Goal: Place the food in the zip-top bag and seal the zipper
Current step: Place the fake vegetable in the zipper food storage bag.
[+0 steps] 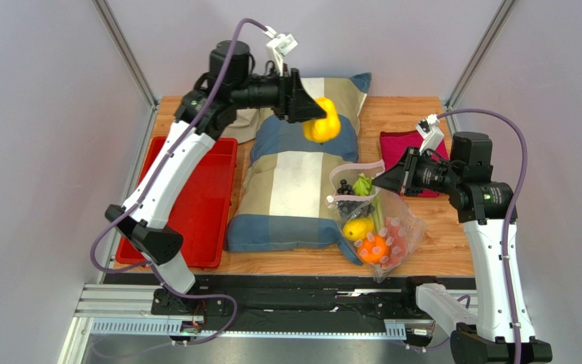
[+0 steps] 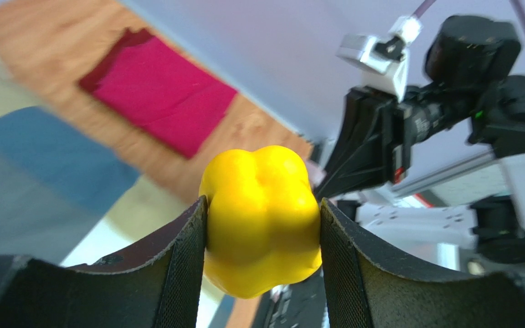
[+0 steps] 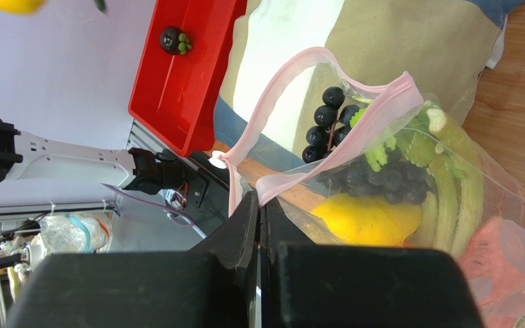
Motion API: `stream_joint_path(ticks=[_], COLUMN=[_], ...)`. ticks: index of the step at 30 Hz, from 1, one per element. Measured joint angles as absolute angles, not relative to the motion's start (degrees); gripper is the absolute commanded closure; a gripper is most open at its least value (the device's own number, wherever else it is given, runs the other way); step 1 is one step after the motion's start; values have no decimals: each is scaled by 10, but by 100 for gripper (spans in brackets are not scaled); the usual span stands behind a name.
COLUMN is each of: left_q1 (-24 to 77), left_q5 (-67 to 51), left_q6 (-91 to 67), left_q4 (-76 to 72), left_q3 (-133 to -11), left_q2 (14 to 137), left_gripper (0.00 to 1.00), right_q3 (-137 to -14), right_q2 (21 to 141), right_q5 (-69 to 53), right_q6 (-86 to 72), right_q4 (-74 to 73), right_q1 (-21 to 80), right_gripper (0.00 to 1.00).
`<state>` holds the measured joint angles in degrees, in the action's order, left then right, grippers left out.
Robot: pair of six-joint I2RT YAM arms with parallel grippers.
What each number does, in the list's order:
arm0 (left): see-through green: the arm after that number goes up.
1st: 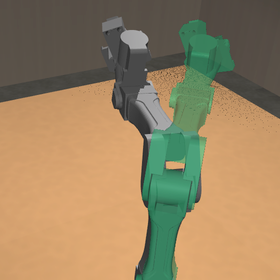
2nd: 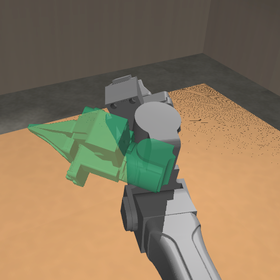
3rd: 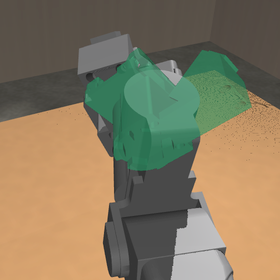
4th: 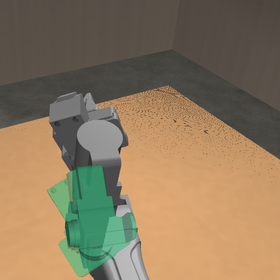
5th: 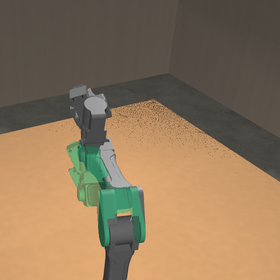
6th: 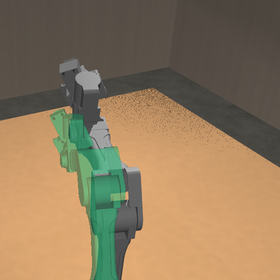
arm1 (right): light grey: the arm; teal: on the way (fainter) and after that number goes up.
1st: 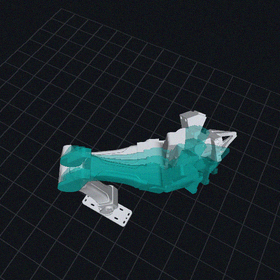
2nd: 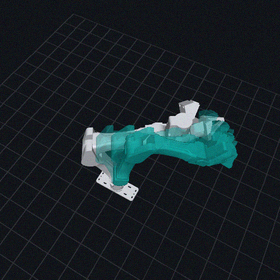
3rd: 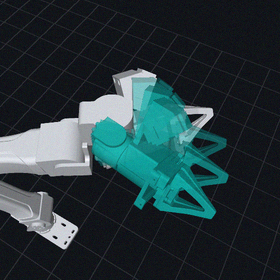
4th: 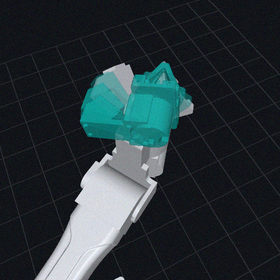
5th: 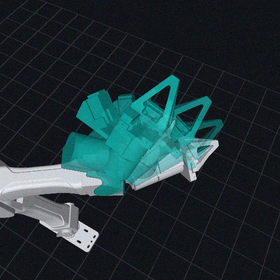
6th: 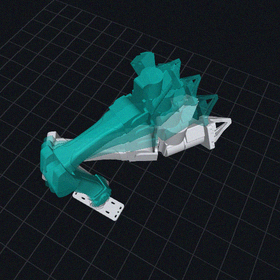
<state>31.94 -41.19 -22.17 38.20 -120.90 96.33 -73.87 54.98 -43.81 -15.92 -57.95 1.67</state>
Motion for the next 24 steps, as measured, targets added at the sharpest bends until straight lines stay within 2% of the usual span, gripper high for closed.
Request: stream_joint_path(ticks=[8, 13, 17, 20, 23, 24], left_q1=[382, 406, 429, 447, 467, 470], left_q5=[-429, -398, -364, -350, -336, -335], left_q6=[-411, -463, -487, -507, -518, -519], left_q4=[192, 145, 138, 124, 116, 117], left_q3=[-1080, -995, -972, -972, -972, -972], left_q2=[1009, 1009, 1011, 1013, 1019, 1021], left_gripper=[67, 67, 67, 61, 44, 32], right_q3=[-738, -728, -719, -712, -711, -711], right_q2=[547, 533, 529, 529, 530, 529], right_q5=[-438, -438, -440, -440, -442, -442], right_q6=[-196, -228, -256, -277, -294, -299], right_q4=[-565, -542, -523, -505, -495, -491], right_q1=[17, 17, 17, 17, 17, 17], right_gripper=[100, 100, 100, 100, 100, 100])
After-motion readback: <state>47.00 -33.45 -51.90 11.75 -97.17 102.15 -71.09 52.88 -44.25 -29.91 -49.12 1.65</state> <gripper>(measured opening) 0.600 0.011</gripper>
